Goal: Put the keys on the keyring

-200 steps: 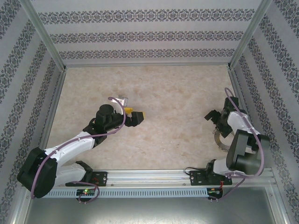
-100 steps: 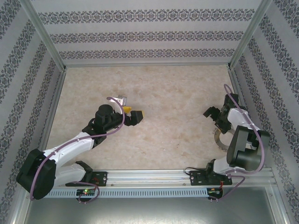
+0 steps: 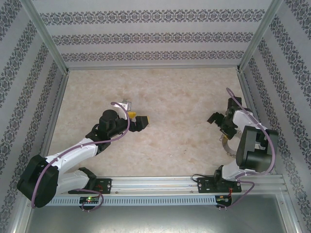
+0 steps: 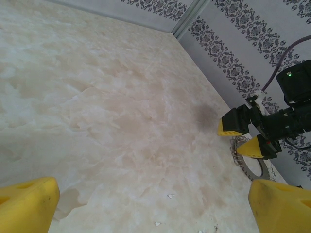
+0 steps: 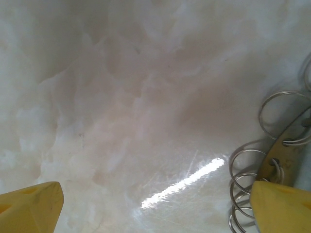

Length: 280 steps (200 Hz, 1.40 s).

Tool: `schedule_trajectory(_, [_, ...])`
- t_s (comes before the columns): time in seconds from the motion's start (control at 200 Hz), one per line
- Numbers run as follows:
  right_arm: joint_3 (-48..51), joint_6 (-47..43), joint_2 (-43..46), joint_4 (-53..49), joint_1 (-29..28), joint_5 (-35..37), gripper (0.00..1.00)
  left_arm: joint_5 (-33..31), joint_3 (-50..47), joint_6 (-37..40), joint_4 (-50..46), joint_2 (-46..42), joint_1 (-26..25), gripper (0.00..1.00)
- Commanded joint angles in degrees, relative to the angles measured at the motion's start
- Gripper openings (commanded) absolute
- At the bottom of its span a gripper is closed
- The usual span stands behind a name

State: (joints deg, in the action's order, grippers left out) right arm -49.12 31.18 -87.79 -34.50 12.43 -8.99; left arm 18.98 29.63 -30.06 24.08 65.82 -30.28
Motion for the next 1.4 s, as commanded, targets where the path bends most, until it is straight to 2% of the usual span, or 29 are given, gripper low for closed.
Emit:
schedule_trajectory(0.0, [-1.45, -0.60, -1.97, -2.32, -1.45, 0.64, 0.98, -0.82, -0.57, 0.66, 3.08, -0.84, -0.08, 1.00])
schedule_trajectory(0.425, [-6.24, 2.54, -0.85, -4.63, -8.65, 1.05, 0.98, -0.84, -1.20, 0.40, 3.57, -1.17, 0.13, 1.00])
schedule_trajectory(0.535, [-6.39, 0.62, 3.03, -8.17, -6.28, 3.10, 0.98, -1.19, -1.24, 0.62, 3.18, -1.82, 0.19, 1.00])
schedule_trajectory(0.644, [-5.27, -2.07, 6.16, -10.87, -0.75, 3.41, 0.98, -0.93, -1.37, 0.37, 3.47, -2.05, 0.27, 1.00])
schedule_trajectory(0.784, [-3.80, -3.91, 6.85, -11.54, 3.82, 3.04, 0.98, -0.06, -1.85, -0.26, 4.75, -2.22, 0.40, 1.00])
schedule_trajectory(1.039, [-2.48, -3.10, 0.70, -8.48, 4.26, 1.81, 0.98, -0.87, -2.12, 0.66, 3.20, -4.42, 0.81, 1.00])
schedule_trajectory(1.394, [-0.63, -2.45, -2.26, -6.66, 3.57, 2.23, 0.98, -0.83, -2.53, 0.45, 3.96, -4.52, 1.29, 1.00])
